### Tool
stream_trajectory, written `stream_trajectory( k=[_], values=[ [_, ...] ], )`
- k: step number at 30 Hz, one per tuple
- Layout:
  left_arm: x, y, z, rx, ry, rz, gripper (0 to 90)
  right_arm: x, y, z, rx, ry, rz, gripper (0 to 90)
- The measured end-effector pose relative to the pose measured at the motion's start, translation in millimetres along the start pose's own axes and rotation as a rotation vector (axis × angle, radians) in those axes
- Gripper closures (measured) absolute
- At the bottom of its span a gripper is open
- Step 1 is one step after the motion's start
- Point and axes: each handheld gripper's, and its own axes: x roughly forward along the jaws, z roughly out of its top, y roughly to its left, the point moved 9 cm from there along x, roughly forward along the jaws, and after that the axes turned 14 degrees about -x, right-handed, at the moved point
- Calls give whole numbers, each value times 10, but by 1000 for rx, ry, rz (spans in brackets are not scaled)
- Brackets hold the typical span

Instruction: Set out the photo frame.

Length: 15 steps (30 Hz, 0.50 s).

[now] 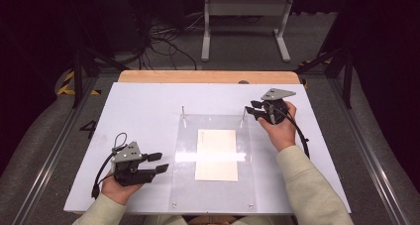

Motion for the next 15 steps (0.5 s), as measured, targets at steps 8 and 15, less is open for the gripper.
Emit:
stream_trajectory(
  k=[8,15],
  values=[
    [-112,104,102,-47,-122,59,445,-20,-14,-80,142,-117,-38,639],
    [-69,187,48,-40,-94,86,428,108,29,-37,91,-115,-133,661]
  ],
)
